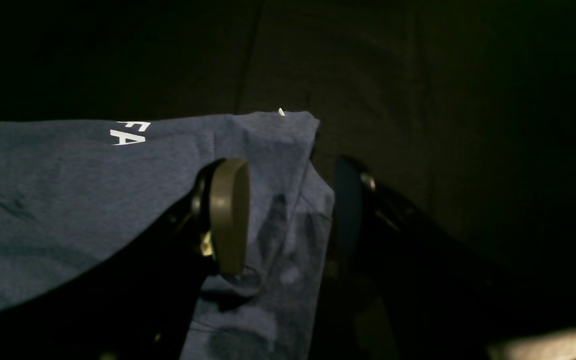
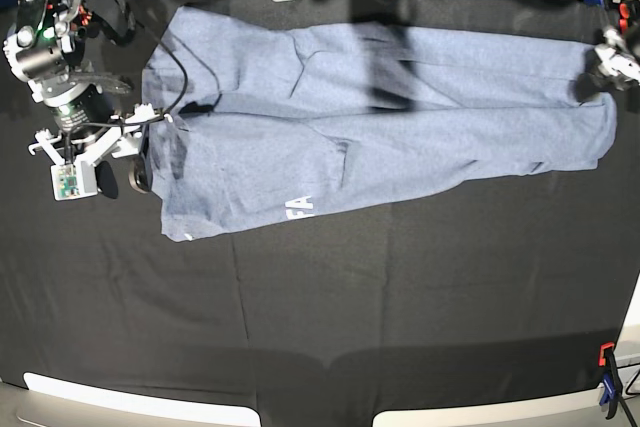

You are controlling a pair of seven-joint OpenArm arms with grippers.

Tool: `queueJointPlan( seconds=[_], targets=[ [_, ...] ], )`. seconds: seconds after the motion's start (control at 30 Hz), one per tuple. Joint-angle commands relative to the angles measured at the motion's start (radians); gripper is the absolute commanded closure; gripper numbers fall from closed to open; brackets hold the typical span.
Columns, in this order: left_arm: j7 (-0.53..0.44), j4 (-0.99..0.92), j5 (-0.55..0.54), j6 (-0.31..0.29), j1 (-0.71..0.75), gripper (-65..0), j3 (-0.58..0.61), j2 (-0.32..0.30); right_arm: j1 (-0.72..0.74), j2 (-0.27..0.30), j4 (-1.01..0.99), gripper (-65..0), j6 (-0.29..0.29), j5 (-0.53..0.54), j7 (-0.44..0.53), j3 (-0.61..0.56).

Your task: Layout the t-shirt on the table in an organized manner, then fold the t-shirt properly

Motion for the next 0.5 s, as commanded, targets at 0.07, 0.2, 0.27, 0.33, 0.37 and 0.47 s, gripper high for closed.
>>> queueJointPlan(
  seconds=[0.07,0.2,0.27,0.33,0.37,0.47],
  targets=[
    [-0.124,0.007,0.035,0.002,0.005,-27.7,-0.003,0.029,0.005,0.013,0.02,-27.3,0.008,0.007,0.022,0.006],
    [-0.268,0.007,0.108,0.002,0.006,-26.4,-0.003,0.068,0.005,0.013,0.02,-27.3,0.008,0.007,0.013,0.006],
    [-0.305,0.007,0.123,0.002,0.006,-23.9,-0.003,0.083,0.005,0.013,0.02,-27.3,0.008,0.007,0.007,0.006],
    [-0.312,0.007,0.12,0.002,0.003,-20.4,-0.003,0.096,0.005,0.013,0.02,-27.3,0.008,0.007,0.007,0.006],
    [-0.315,0.007,0.12,0.002,0.001,-17.6,-0.003,0.101,0.005,0.013,0.02,-27.3,0.008,0.007,0.006,0.006],
    [-0.351,0.007,0.12,0.002,0.001,-2.5,-0.003,0.111,0.005,0.013,0.02,-27.3,0.008,0.007,0.005,0.006]
  ],
)
